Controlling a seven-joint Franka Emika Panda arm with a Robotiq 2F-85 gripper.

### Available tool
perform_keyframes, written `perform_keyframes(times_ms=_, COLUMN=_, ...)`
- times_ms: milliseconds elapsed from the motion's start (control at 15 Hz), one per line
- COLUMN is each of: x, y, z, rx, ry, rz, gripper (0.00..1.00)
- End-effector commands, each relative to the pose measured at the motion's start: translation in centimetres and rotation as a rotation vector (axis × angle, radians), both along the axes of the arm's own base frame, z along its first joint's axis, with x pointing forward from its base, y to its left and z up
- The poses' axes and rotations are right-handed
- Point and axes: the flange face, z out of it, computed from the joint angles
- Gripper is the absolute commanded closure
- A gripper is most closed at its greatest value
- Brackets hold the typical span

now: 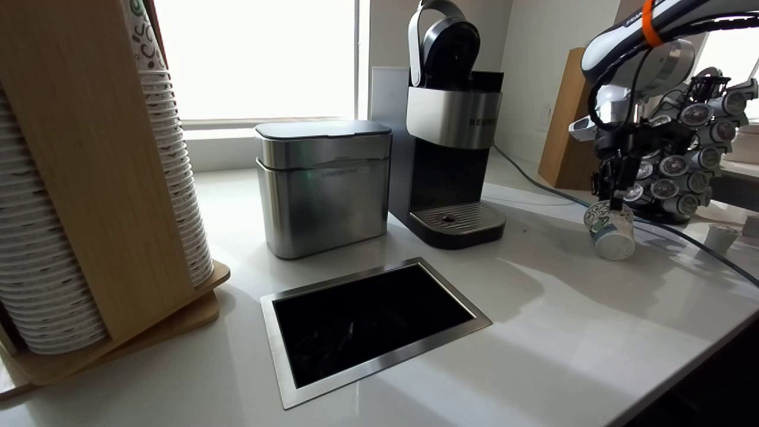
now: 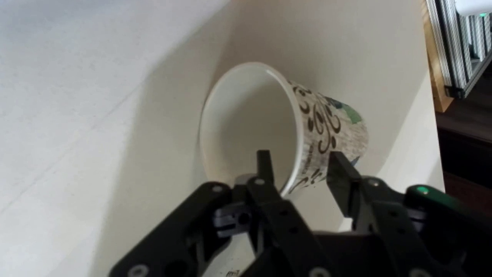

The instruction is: Place the coffee cup upright.

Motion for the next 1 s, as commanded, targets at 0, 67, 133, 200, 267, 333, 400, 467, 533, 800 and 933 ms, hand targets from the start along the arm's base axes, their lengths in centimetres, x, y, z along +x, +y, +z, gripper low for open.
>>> perform_keyframes(times_ms=0, x=0.2, y=-0.1, z=0.6, rx=0.041, ry=-0.005, rz=-0.005, gripper=0.88)
perform_keyframes(times_ms=67, x=0.2, y=0.0, z=0.9, rx=0.041, ry=-0.007, rz=-0.004, gripper=0.94)
perform_keyframes(times_ms=133, x=0.2, y=0.2, z=1.4, rx=0.049, ry=-0.009, rz=0.004, gripper=0.99)
perform_keyframes(times_ms=200, x=-0.1, y=0.7, z=2.2, rx=0.057, ry=-0.009, rz=0.021, gripper=0.99)
perform_keyframes(times_ms=267, x=-0.2, y=1.4, z=3.1, rx=0.065, ry=-0.013, rz=0.047, gripper=1.00)
perform_keyframes(times_ms=333, x=-0.5, y=2.4, z=4.3, rx=0.056, ry=-0.021, rz=0.087, gripper=1.00)
perform_keyframes(times_ms=400, x=-0.9, y=3.6, z=5.7, rx=0.028, ry=-0.034, rz=0.145, gripper=1.00)
perform_keyframes(times_ms=467, x=-1.2, y=4.8, z=6.8, rx=-0.019, ry=-0.046, rz=0.195, gripper=0.99)
perform_keyframes(times_ms=533, x=-1.6, y=5.9, z=7.7, rx=-0.064, ry=-0.053, rz=0.231, gripper=0.99)
perform_keyframes(times_ms=800, x=-2.8, y=11.0, z=9.5, rx=-0.244, ry=-0.087, rz=0.350, gripper=0.99)
perform_keyframes(times_ms=933, x=-2.8, y=12.8, z=9.7, rx=-0.333, ry=-0.153, rz=0.385, gripper=0.99)
